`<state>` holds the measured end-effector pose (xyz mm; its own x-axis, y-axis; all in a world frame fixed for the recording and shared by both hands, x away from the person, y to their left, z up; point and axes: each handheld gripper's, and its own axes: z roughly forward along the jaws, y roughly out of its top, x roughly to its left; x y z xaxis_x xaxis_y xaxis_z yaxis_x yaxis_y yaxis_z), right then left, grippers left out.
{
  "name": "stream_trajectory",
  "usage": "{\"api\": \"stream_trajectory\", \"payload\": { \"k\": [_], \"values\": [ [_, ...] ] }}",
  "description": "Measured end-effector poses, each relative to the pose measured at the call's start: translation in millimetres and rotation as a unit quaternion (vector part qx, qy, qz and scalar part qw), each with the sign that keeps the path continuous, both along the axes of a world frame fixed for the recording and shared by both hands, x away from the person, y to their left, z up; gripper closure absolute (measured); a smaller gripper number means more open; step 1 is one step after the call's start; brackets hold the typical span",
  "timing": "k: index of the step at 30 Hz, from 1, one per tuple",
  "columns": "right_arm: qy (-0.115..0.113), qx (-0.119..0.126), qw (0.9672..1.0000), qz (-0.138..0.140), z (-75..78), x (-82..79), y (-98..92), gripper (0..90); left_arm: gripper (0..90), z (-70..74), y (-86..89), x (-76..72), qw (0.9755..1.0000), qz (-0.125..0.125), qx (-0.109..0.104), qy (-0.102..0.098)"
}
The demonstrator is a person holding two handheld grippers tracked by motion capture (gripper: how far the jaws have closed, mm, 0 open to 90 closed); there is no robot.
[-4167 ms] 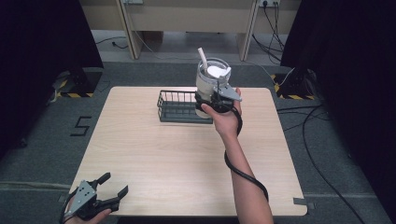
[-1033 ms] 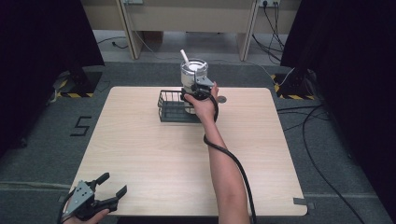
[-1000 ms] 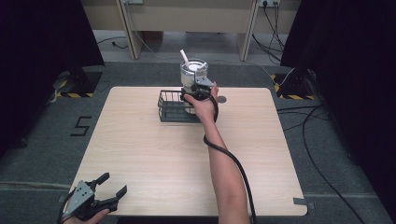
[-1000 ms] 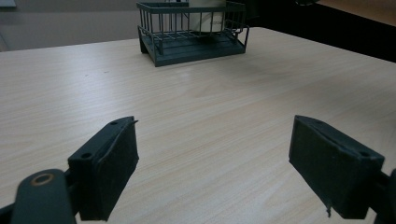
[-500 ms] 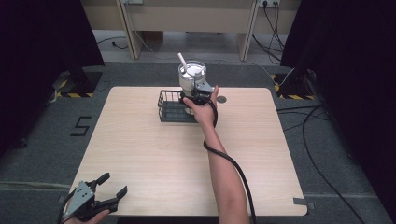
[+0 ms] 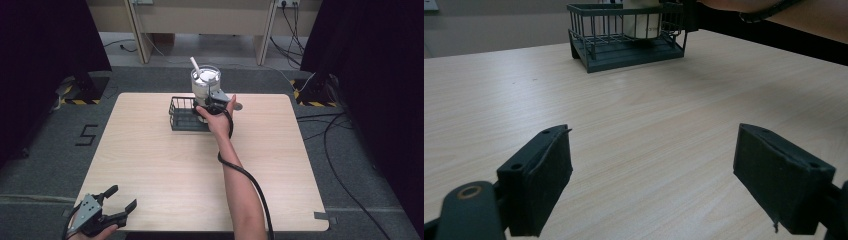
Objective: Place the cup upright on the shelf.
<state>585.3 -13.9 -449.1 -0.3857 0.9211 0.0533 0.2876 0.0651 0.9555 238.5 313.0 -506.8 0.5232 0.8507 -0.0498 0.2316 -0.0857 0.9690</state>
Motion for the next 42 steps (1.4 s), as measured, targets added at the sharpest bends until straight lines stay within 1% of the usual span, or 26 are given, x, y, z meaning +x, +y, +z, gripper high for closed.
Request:
{"api": "stream_trajectory", "payload": {
  "k": [3,6,8,9,11,12,17,20,21,27,31,32,35,38,39,42],
  "values": [
    [-0.002,-0.004,1.0,0.005,-0.1,-3.8,0.3,1.1,15.0,0.0,-0.3,0.1,1.0,0.0,0.001,0.0],
    [-0.006,0.0,1.0,0.004,1.5,-7.7,0.6,0.5,14.9,0.0,-0.4,0.1,1.0,-0.001,0.002,0.0],
    [-0.008,-0.003,0.9999,0.004,1.4,-10.8,0.0,0.4,15.0,0.1,-0.5,0.1,1.0,-0.001,0.001,0.0],
    [-0.007,-0.001,1.0,0.005,1.2,-11.8,-0.5,0.4,14.9,0.1,-0.5,0.1,1.0,-0.001,0.001,0.0],
    [-0.005,0.001,1.0,0.002,1.0,-14.3,-1.9,0.4,15.0,0.2,-0.6,-0.1,1.0,-0.001,0.001,-0.001],
    [-0.008,-0.001,1.0,0.005,0.9,-15.7,-3.5,0.4,14.9,0.2,-0.6,-0.2,1.0,-0.001,0.001,-0.001],
    [-0.012,-0.004,0.9999,0.008,2.1,-23.7,-8.7,0.2,14.9,0.1,-1.0,0.2,1.0,-0.001,0.002,-0.001],
    [-0.012,-0.002,0.9999,0.007,2.8,-26.8,-10.6,0.2,14.9,0.1,-1.1,0.2,1.0,-0.001,0.003,-0.001],
    [-0.013,-0.006,0.9999,0.008,3.2,-29.4,-13.5,0.2,14.9,0.0,-1.2,0.2,1.0,0.0,0.003,-0.001],
    [-0.01,-0.01,0.9999,0.009,4.8,-36.3,-18.6,0.3,14.9,-0.2,-0.8,0.4,1.0,0.001,0.003,0.0],
    [-0.01,-0.006,0.9999,0.011,6.7,-42.2,-24.1,0.4,14.9,-0.3,-1.2,0.8,1.0,0.001,0.004,0.0],
    [-0.008,-0.002,0.9999,0.011,6.5,-45.9,-26.3,0.4,15.0,-0.4,-1.6,0.9,1.0,0.0,0.006,0.0],
    [-0.009,0.001,0.9999,0.01,5.4,-49.5,-28.2,0.4,14.9,-0.3,-2.0,0.8,1.0,0.001,0.007,0.0],
    [-0.011,0.006,0.9999,0.011,4.3,-56.9,-31.4,0.4,14.9,-0.4,-2.3,0.6,1.0,0.001,0.007,-0.001],
    [-0.011,0.006,0.9999,0.011,4.3,-56.9,-31.4,0.4,14.9,-0.4,-2.3,0.6,1.0,0.001,0.007,-0.001],
    [-0.009,0.003,0.9999,0.013,3.8,-63.8,-34.7,0.9,14.9,-0.5,-2.6,0.5,1.0,-0.001,0.008,0.0]
  ]
}}
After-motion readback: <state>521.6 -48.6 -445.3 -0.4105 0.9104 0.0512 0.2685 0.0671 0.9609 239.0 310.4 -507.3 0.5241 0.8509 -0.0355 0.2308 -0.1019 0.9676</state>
